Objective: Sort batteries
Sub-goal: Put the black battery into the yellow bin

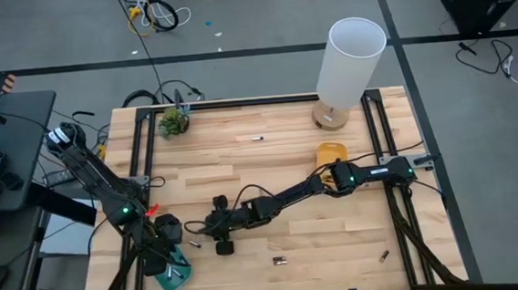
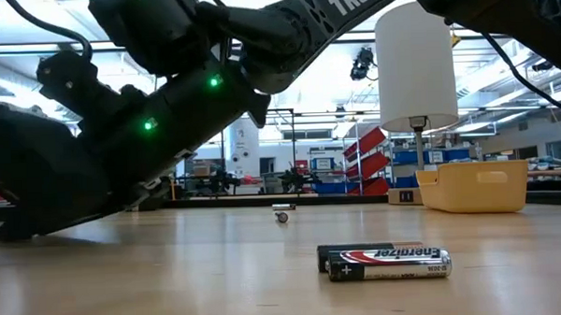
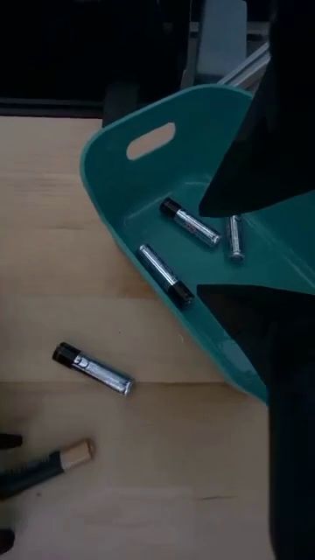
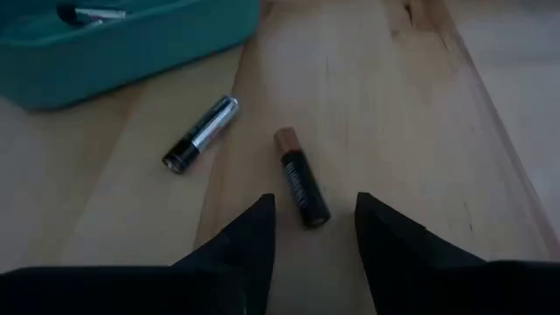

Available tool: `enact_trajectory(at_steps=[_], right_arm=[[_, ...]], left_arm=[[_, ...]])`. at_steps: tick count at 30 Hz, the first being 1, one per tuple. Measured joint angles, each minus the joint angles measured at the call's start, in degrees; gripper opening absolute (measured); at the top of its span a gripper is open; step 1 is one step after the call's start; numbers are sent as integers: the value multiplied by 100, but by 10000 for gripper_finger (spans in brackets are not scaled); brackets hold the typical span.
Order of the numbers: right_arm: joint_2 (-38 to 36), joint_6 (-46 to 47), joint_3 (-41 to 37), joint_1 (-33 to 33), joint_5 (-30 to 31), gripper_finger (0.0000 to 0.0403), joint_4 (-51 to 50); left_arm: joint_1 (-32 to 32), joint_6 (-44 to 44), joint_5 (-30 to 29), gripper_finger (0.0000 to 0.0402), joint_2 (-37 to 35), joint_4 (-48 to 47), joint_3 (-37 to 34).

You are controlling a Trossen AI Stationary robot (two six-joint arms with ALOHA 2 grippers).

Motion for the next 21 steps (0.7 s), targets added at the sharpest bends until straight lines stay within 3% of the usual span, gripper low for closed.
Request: enact_trajectory(at_steps=[14, 21], right_arm=[[-8, -234, -1, -59, -29, 69, -9], [4, -212, -8, -79, -114, 96, 111]], left_arm=[[122, 179, -75, 152, 0, -8, 1], [122, 246, -77, 152, 0, -9, 0]])
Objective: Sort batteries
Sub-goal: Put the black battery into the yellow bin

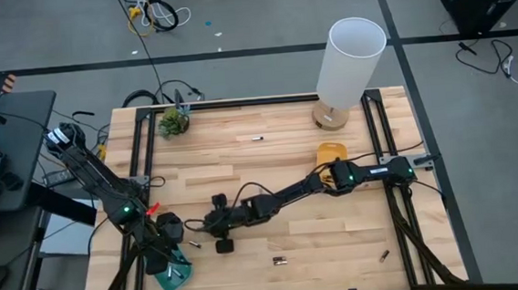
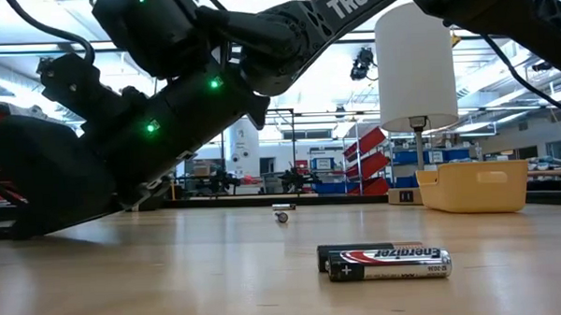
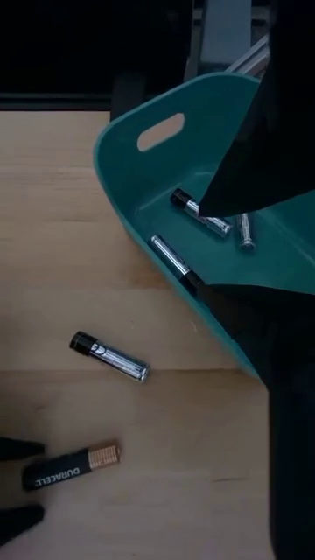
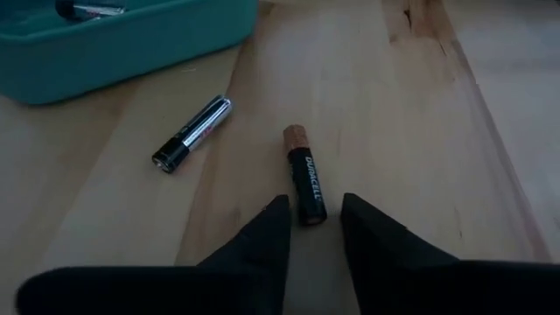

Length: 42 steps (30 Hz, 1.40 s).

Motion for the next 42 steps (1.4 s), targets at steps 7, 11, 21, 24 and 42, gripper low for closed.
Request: enact_trajectory(at_steps=[7, 11, 21, 24, 42], right_arm=[[21, 22, -7, -132, -226, 153, 136], [21, 19, -7, -234, -639, 153, 153], [21, -192, -44, -246, -996, 76, 187], [21, -322, -44, -246, -1034, 47, 154], [-607, -383, -61, -92, -942, 12, -1408]], left_arm=[[0, 37, -23, 152, 0, 0, 0], [0, 13, -30, 152, 0, 4, 0], [2, -167, -107, 152, 0, 12, 0], [2, -308, -107, 152, 0, 24, 0], [2, 50, -245, 152, -2, 98, 0]])
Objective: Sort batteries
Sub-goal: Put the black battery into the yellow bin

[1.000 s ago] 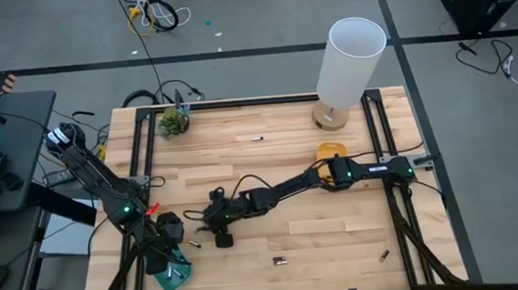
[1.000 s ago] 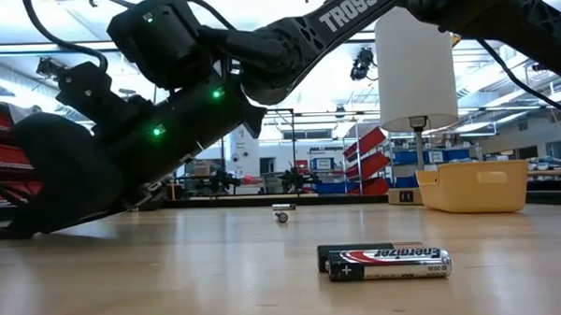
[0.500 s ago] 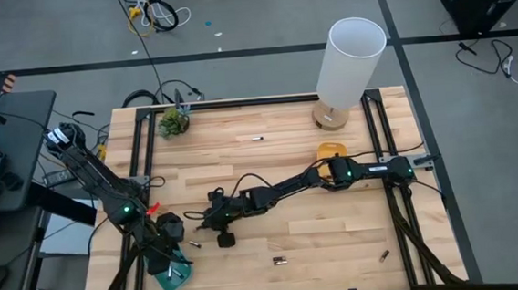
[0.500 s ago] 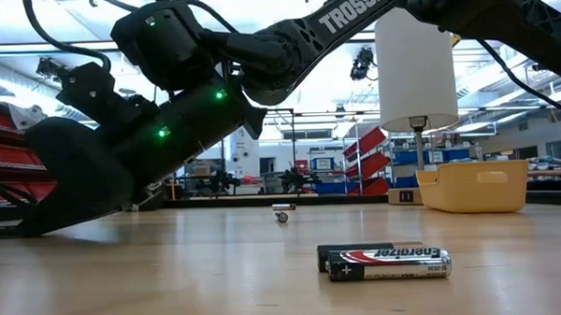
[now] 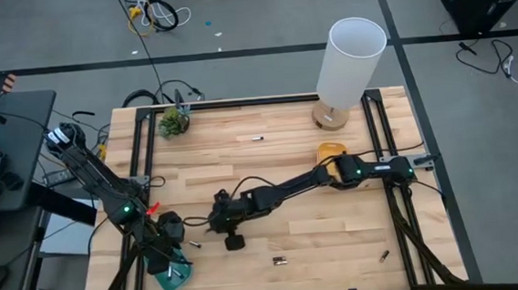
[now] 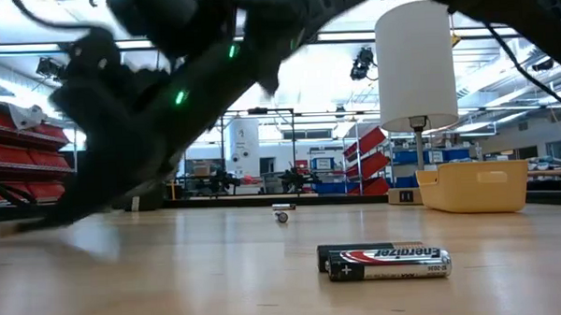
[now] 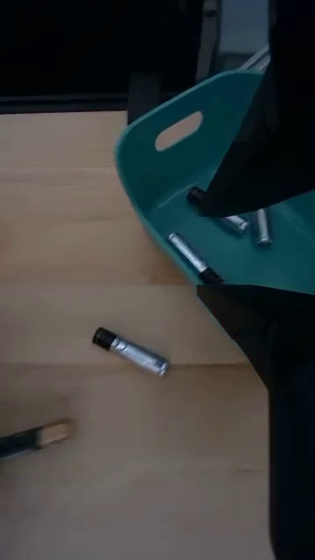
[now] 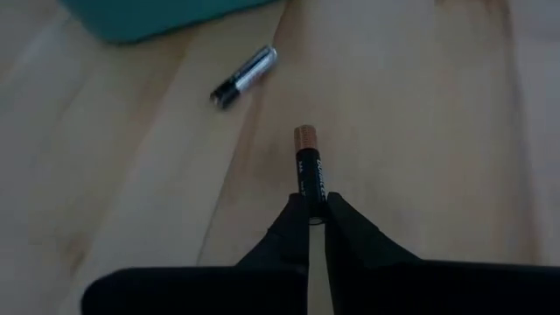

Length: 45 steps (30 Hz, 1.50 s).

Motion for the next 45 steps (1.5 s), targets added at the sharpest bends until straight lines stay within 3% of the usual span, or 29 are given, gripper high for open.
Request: enact_trajectory(at_steps=[10, 16, 28, 33, 40, 45], right_arm=[[-1308, 437, 7, 411, 844, 12, -3020], [-1923, 1175, 13, 666, 1545, 12, -4804], [-2682, 2619, 13, 832, 1912, 12, -7572], [-3176, 2724, -627, 754, 1842, 12, -7602], [-4389, 3345, -2626, 439, 1768, 12, -7562], [-5240, 3469, -4021, -62, 1844, 12, -6821]], left_arm=[[2, 319, -772, 152, 0, 37, 0], [3, 389, -1163, 152, 0, 285, 0], [47, 1208, -1983, 152, 2, 1017, 0], [116, 1196, -2021, 152, 2, 1053, 0], [116, 1178, -2020, 152, 2, 1033, 0], [225, 1321, -2030, 152, 3, 1053, 0]])
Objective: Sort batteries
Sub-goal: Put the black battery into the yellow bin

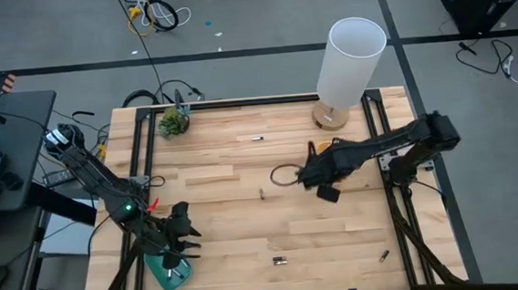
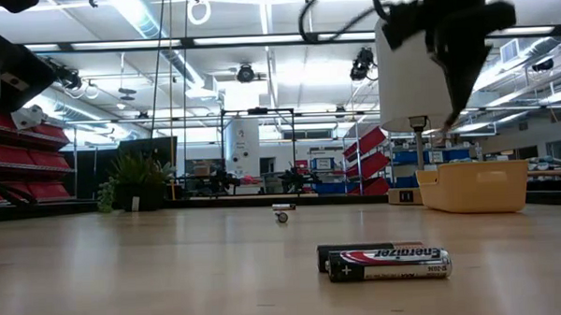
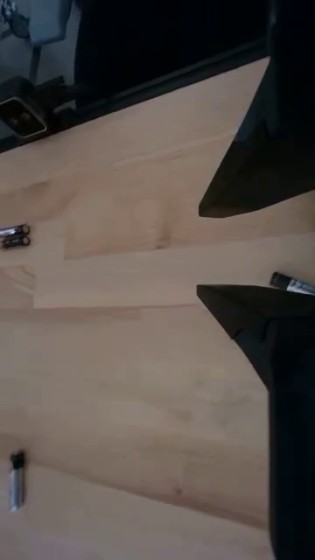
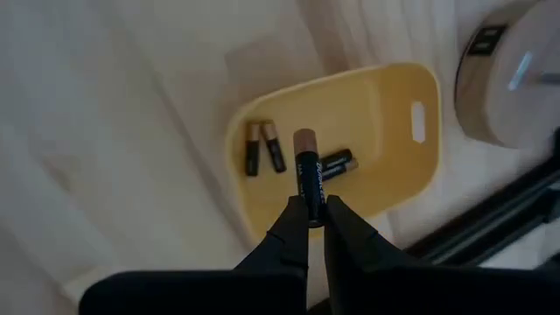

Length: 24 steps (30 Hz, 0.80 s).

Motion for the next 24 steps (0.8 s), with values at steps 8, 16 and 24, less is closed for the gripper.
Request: enact_trajectory(at_steps=[8, 16, 24], right_arm=[[-769, -36, -1508, -627, -25, 36, 1069], [-1052, 168, -1764, -640, -25, 134, 1136], [-1383, 828, -1318, -218, -747, 171, 473]], left_arm=[[306, 129, -27, 152, 1, 5, 0], [557, 477, -27, 152, 1, 6, 0], [899, 1109, -31, 152, 1, 73, 0]])
